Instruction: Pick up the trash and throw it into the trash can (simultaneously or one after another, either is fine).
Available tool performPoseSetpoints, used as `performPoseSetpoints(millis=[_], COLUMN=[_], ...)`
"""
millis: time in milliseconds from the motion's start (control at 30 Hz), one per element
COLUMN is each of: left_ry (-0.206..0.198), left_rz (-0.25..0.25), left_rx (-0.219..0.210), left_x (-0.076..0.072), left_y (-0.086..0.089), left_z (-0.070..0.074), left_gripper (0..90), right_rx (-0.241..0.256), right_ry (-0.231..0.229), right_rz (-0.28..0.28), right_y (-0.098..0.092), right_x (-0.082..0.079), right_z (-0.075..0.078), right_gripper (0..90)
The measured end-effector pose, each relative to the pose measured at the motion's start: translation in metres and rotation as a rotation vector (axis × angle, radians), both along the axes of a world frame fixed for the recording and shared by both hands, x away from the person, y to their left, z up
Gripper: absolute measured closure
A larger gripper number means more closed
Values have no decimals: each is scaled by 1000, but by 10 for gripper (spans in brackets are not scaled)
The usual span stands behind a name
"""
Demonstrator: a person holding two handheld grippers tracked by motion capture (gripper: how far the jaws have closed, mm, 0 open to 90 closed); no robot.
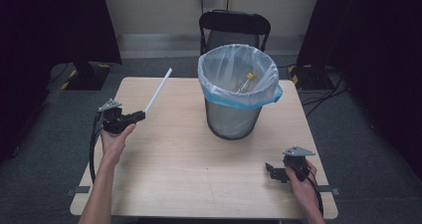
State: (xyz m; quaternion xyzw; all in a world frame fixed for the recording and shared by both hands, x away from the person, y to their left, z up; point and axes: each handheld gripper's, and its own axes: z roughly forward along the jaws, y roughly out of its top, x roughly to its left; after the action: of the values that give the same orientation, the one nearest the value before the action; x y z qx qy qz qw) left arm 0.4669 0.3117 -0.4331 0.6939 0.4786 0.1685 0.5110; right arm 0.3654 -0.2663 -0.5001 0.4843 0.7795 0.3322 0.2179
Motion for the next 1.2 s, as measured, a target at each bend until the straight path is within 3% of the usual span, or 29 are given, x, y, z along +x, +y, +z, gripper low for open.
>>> performPoseSetpoints(millis=[500,733,833,867,1067,1200], left_ry=[-76,-146,-183,-199,-209,-241], left_rz=[-22,-66,-87,-97,-107,-115], left_rx=[-29,-73,-54,-66,-76,-88], left_x=[-7,-11,-14,-15,-13,-15], left_y=[-3,-10,-15,-17,-24,-27], left_z=[24,44,57,60,70,81], left_gripper=[799,800,800,800,800,800], right_rx=[0,0,0,0,0,0], right_ry=[0,0,0,0,0,0], right_rz=[0,0,0,0,0,0], right_y=[0,0,0,0,0,0], right_x=[0,0,0,0,0,0], right_z=[0,0,0,0,0,0], right_gripper=[101,100,100,100,100,101])
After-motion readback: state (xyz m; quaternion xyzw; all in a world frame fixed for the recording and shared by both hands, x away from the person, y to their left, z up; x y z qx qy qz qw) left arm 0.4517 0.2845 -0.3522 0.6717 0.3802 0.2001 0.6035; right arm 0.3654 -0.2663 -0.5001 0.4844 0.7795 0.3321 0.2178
